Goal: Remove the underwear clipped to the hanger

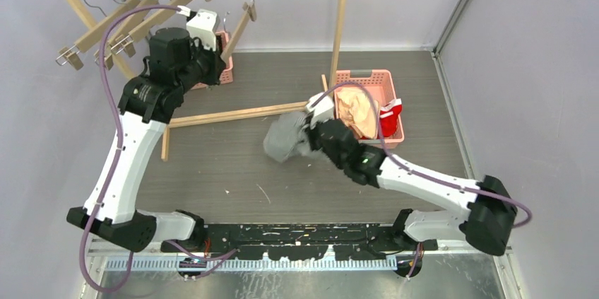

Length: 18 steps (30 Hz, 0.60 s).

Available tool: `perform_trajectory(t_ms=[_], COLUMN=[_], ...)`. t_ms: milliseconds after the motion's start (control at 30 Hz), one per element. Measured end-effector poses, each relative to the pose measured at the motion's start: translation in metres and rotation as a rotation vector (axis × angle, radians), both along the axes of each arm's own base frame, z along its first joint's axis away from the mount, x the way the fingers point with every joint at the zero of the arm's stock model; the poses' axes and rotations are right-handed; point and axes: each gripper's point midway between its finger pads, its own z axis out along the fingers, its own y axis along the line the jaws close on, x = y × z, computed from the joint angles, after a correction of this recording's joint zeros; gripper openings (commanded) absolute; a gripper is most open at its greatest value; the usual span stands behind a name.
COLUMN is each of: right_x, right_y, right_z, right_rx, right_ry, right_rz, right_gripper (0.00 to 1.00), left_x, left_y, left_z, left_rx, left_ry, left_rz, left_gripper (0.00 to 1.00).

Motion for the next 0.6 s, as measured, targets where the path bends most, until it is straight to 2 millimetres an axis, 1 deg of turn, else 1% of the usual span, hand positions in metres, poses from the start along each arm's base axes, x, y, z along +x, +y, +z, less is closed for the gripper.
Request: perform_trajectory(t_ms=[67,133,167,233,300,433,533,600], right_x=[0.025,0.046,0.057,0.07,0.08,0.097,0.111,0.12], right_y=[-0.029,-0.063,-0.083,-0.114,-0.138,-0.172,-0.187,-0.193], right_z=[0.031,0.052,0.06,0.069,0.074,0.079,0.08,0.076], right_rx=[0.054,0.088,0.102,0.109,0.106,0.098,0.1,0.094], right_ry=[-0.054,-0.096,-0.116,-0.142,-0.159,-0.176,-0.185,-0.185], right_rz=[-0.111,-0.225,-0.288,-0.381,-0.451,-0.542,-0.583,-0.605], right_gripper=[0.01,0.01,0.01,0.01,0.01,0.01,0.01,0.01], left_x=[0.01,0.017,0.02,0.027,0.031,0.031,0.031,0.03], left_y=[0.002,0.003,0.003,0.003,0.001,-0.002,-0.003,-0.004], left_z=[0.002,-0.001,-0.002,-0.003,-0.001,0.009,0.019,0.023], left_rx=[-0.006,-0.007,-0.007,-0.007,-0.014,-0.03,-0.042,-0.047], left_ry=[0.005,0.018,0.025,0.033,0.031,0.011,-0.014,-0.026], left_rz=[0.007,0.009,0.009,0.005,-0.002,-0.019,-0.029,-0.033], left_gripper=[0.0,0.0,0.0,0.0,0.0,0.0,0.0,0.0])
